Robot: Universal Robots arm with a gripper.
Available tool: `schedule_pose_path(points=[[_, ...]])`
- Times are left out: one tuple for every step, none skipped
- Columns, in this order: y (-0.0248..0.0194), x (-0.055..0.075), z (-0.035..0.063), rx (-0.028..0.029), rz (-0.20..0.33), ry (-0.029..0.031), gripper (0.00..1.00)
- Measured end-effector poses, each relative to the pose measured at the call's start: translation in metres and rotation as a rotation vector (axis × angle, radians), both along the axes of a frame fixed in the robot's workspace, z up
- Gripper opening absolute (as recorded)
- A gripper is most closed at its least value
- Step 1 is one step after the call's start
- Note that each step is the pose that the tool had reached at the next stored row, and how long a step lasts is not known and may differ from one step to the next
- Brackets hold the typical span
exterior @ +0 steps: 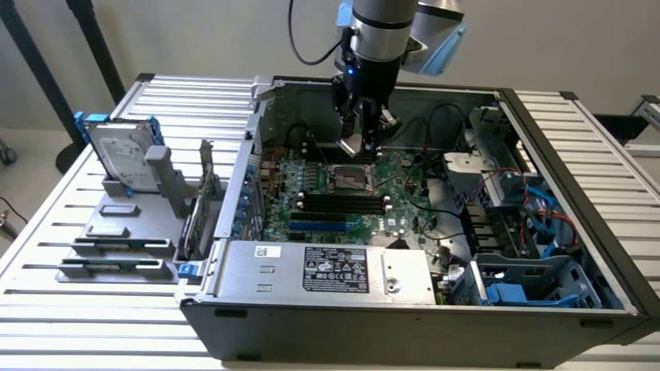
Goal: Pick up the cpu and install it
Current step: 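Place the cpu into insertion slot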
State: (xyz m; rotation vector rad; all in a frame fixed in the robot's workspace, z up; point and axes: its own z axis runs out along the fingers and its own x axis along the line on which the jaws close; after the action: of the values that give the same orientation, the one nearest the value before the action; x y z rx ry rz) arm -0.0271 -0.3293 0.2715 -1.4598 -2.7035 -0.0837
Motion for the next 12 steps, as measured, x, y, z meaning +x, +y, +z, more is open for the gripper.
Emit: schedule_pose_path(points=[[0.0,0.0,-0.0007,0.0001,-0.018,-0.0001,0.55],[0.0,0.0,-0.0013,0.0,-0.036,0.0,0.55],[0.0,0.0,-0.002,0.0,-0.054,-0.0001,0.55],[0.0,0.0,-0.0027,0.0001,-0.072,-0.0001,0.55],[0.0,0.0,-0.0034,0.0,-0.09,0.0,0.55],[0.0,0.0,-0.0041,0.0,-0.108,0.0,0.55],[0.0,0.0,-0.0048,0.0,-0.128,0.0,0.55],[0.0,0.0,-0.0056,0.0001,-0.145,-0.0001,0.55],[0.0,0.0,-0.0063,0.0,-0.163,-0.0001,0.55],[0.0,0.0,-0.007,0.0001,-0.182,-0.0001,0.55],[0.0,0.0,-0.0078,0.0,-0.2,0.0,0.55],[0.0,0.0,-0.0087,0.0,-0.219,-0.0001,0.55]])
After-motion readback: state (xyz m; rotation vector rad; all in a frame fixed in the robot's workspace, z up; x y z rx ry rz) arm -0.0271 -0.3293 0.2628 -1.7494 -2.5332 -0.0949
